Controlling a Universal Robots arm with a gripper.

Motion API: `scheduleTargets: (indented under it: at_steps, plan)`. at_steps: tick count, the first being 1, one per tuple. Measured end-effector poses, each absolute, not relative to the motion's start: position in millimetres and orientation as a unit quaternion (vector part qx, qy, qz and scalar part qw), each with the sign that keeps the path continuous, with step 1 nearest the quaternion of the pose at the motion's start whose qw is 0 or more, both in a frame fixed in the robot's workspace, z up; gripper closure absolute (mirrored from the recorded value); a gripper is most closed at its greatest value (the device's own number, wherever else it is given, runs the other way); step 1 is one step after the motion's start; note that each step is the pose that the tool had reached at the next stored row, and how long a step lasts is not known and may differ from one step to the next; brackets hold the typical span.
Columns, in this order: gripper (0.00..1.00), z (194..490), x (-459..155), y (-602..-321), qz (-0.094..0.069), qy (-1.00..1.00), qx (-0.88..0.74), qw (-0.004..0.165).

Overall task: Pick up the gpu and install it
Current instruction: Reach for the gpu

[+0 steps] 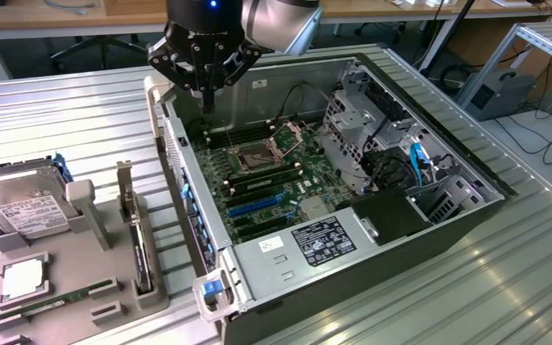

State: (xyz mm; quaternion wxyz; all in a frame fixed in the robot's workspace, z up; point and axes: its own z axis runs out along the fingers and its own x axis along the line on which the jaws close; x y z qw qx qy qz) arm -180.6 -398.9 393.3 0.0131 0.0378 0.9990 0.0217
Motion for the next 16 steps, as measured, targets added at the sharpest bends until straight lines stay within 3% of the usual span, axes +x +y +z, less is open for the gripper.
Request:
scheduleTargets:
  at_steps: [16]
  plan:
    - [0.89,393,-200,-399,0.022,0.999,0.038,0.013]
